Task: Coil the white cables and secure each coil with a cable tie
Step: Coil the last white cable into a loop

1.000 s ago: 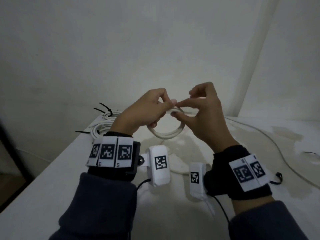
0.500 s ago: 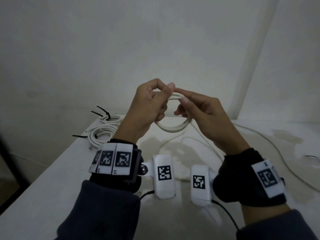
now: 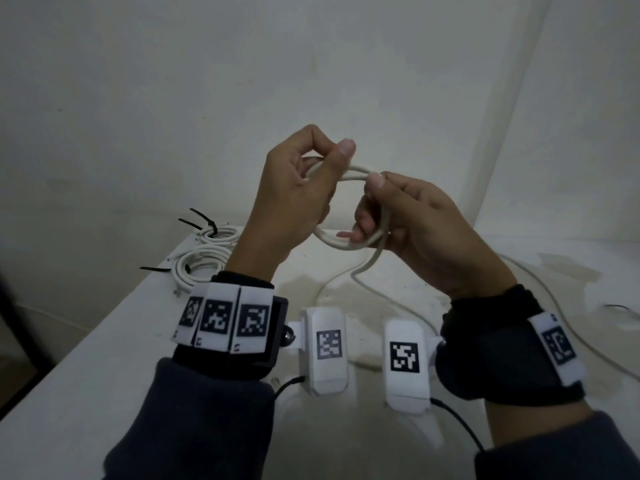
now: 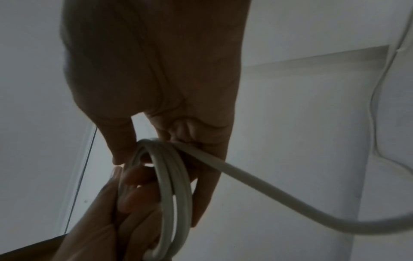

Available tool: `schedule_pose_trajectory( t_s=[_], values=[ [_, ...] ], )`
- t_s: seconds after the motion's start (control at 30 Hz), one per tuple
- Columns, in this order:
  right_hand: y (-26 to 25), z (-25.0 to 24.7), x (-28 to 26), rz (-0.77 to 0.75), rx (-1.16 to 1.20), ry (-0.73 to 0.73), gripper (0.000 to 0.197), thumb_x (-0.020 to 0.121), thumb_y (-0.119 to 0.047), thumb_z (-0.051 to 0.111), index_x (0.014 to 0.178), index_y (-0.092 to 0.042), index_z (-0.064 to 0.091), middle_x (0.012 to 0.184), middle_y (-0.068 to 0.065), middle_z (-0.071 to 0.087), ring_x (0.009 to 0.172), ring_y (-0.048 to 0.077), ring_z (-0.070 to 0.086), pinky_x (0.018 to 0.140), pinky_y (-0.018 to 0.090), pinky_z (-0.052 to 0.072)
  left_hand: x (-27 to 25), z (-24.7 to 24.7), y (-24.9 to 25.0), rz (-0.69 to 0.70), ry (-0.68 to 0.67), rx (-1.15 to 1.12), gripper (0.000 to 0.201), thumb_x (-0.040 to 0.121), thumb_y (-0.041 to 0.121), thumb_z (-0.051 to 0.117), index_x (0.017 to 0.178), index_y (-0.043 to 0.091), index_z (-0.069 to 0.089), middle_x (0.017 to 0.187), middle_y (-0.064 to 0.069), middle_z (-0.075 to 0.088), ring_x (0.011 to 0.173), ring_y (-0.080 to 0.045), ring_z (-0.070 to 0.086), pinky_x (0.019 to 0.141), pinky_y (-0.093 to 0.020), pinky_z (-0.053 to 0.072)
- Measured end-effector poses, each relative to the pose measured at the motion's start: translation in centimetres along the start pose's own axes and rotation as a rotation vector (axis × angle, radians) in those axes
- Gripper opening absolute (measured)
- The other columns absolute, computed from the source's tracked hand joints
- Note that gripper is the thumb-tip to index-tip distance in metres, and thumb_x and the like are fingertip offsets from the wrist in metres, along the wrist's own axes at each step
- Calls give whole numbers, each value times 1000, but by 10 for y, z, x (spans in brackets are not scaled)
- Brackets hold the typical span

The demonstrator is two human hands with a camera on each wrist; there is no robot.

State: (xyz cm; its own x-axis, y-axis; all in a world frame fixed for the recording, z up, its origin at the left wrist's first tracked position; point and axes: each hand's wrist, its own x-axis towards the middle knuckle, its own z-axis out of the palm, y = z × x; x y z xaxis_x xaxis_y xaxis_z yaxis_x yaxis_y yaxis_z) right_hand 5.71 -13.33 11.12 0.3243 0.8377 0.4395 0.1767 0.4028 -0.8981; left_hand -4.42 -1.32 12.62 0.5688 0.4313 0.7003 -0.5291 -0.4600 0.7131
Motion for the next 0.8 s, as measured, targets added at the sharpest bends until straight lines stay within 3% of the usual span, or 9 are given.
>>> schedule_pose_trajectory(
  t_s=[0.07,0.17,0.3,0.4,0.5,0.6,0.67,0.73,0.8],
  values=[
    [-1,2,0,1,94,-11,25,97,-28,45,84,-9,55,55,-1,52,51,14,52,74,33,53,0,5,-2,21,31,5,26,96,20,53,73,13,43,45,6,36,36,-7,25,39,-18,24],
    [-2,3,0,-3,141,64,27,96,-28,44,87,-7,59,47,-9,33,40,6,31,60,25,45,0,11,-6,-7,39,-25,23,99,19,48,81,5,44,47,0,33,35,-8,24,38,-18,24],
    [1,1,2,-31,76,169,28,97,-25,46,86,-5,62,46,-11,28,39,4,28,50,21,39,-2,16,-10,-88,-1,-41,19,100,20,43,91,4,47,51,-1,36,40,-12,31,38,-22,34],
    [4,-2,3,-86,113,252,30,100,-25,44,90,-5,64,47,-11,28,41,4,29,52,21,39,-2,16,-14,-206,-56,0,32,99,36,40,104,6,50,77,-5,57,66,-13,60,67,-27,56],
    [4,-6,4,-149,234,318,30,100,-27,44,96,-5,64,47,-10,27,41,4,27,56,22,39,-5,13,-21,-392,-281,82,52,89,60,39,117,18,52,108,-1,66,98,-11,66,88,-32,53],
    [3,-7,4,-180,312,358,29,99,-27,45,100,-4,63,48,-9,25,41,5,27,59,22,43,-10,14,-29,-461,-564,246,31,89,40,59,108,16,63,111,-1,68,101,-10,64,84,-21,50],
    [4,-7,4,-190,332,390,28,100,-26,46,101,-5,64,48,-9,26,42,5,27,59,22,44,-11,13,-37,-444,-565,331,17,86,27,68,99,18,65,105,-2,69,100,-14,65,85,-21,51],
    [4,-9,5,-197,337,432,27,99,-25,47,102,-5,64,48,-9,28,42,5,29,59,22,45,-9,9,-45,-395,-541,564,7,85,29,68,85,30,62,104,-3,64,100,-19,62,84,-27,50],
    [5,-11,5,-196,334,468,27,98,-26,49,103,-5,65,48,-9,30,42,5,31,59,23,46,-9,3,-50,-417,-533,785,9,89,34,62,81,34,56,95,-1,58,88,-16,57,72,-27,44]
  ],
)
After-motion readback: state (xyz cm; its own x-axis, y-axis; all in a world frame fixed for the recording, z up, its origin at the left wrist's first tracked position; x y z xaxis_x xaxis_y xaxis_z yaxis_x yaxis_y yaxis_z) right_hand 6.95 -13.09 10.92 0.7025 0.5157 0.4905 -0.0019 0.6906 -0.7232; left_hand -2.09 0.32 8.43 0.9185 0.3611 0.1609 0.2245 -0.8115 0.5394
